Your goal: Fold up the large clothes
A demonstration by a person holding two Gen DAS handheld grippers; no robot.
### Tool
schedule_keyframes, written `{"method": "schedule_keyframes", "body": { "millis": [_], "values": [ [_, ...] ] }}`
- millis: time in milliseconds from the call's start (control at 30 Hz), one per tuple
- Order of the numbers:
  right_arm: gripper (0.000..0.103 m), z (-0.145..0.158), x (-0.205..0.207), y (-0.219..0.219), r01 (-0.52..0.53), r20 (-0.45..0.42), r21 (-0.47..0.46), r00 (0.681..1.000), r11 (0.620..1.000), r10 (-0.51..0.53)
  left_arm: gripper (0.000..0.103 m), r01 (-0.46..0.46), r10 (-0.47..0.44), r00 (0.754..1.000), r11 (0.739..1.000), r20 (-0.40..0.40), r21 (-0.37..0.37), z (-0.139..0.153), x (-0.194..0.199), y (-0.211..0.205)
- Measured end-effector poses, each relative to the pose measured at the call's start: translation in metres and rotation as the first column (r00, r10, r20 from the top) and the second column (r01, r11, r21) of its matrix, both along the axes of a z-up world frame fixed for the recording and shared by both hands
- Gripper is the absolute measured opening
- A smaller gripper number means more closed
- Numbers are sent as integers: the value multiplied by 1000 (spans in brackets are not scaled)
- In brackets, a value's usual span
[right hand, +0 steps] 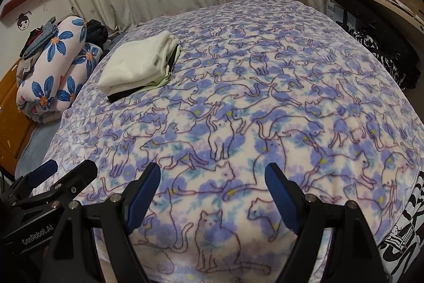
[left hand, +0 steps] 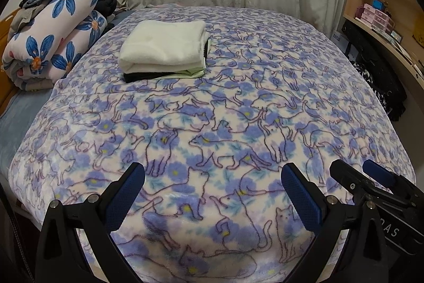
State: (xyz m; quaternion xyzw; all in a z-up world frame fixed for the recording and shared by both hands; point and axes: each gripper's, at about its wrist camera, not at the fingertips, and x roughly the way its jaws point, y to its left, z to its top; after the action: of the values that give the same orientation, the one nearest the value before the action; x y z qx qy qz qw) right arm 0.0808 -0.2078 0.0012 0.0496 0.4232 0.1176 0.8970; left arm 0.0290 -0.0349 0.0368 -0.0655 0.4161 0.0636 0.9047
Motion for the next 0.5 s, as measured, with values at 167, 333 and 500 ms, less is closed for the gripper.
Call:
{"method": "schedule_keyframes", "body": {
  "millis": [167,333,500],
  "values": [
    [81,-1,1,-1,1,0,-3,1000,1000,-1,102,-2,2,1000,1000,-4,-2,0,1,-1],
    [81,-1,1,0,2,-2,-2,1000,1000,-2,102,-5,5,1000,1000,-8,-4,-2,4,-1],
    [81,-6,1,-1,4,-11,-5,1000,1000,-4,102,-11,11,1000,1000,-21,-7,-8,8,-2]
  ]
}}
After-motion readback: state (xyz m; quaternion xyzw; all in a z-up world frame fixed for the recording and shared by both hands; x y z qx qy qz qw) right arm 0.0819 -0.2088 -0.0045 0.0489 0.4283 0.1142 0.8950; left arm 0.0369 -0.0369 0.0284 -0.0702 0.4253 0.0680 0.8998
